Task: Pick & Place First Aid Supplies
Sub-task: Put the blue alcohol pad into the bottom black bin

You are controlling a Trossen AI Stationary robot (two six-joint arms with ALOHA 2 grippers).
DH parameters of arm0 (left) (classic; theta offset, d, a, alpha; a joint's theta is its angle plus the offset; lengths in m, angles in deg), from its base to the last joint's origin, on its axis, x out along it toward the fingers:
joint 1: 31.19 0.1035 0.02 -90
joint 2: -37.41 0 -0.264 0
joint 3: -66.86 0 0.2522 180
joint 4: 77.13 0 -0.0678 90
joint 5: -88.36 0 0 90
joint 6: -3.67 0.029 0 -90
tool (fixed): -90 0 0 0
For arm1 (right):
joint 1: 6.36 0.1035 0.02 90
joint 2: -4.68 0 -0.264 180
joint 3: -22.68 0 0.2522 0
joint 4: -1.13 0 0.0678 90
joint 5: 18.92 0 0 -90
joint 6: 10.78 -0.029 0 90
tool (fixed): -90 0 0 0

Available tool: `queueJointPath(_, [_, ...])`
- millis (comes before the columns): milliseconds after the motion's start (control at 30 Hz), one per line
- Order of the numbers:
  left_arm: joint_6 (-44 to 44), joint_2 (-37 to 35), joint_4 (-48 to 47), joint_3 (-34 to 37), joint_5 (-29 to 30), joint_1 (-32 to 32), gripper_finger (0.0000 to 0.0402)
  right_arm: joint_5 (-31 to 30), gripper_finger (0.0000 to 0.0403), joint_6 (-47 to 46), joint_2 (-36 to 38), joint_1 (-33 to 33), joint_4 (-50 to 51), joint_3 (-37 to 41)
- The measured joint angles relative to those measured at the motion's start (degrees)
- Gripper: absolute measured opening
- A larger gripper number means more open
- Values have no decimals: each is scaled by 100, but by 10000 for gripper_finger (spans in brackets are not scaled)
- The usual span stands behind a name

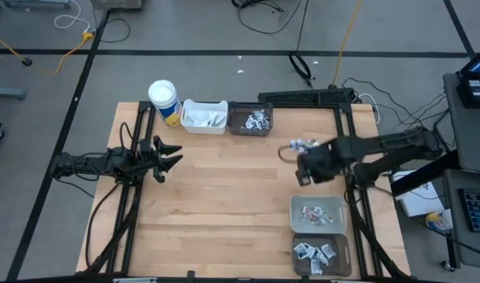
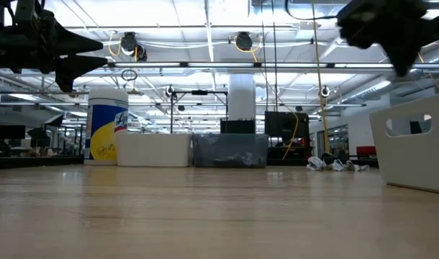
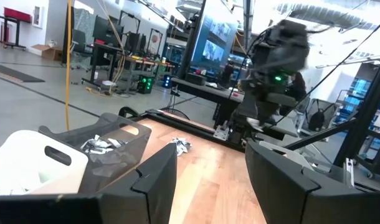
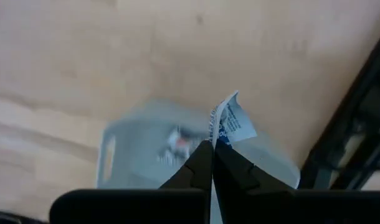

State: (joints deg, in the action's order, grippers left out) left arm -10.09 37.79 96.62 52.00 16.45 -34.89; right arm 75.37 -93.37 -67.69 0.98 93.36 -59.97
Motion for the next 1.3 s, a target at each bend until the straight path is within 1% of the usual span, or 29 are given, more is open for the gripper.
queueJointPath(167, [0,0,2,0,0,-1,196,-35,0,-1253,-27,1384,-88,0])
queueJointPath(300, [0,0,2,0,0,0,196,-128,0,-2161,-266,2365,-216,-128])
queueJointPath(467, [0,-2,2,0,0,-1,196,-127,0,-3054,-698,3380,-463,-460])
queueJointPath(633, [0,-2,2,0,0,-2,196,-143,0,-3800,-1184,4157,-774,-761])
queueJointPath(800, [0,0,2,0,0,-2,196,-141,0,-4338,-1699,4682,-1174,-1056])
queueJointPath(933, [0,-2,2,0,0,0,196,-141,0,-4615,-2094,4928,-1278,-1398])
queueJointPath(1067, [0,-2,2,0,0,0,196,-128,0,-4696,-2315,5025,-1286,-1594])
queueJointPath(1300, [-2,-1,0,1,0,-2,196,-130,0,-4694,-2345,5015,-1228,-1592])
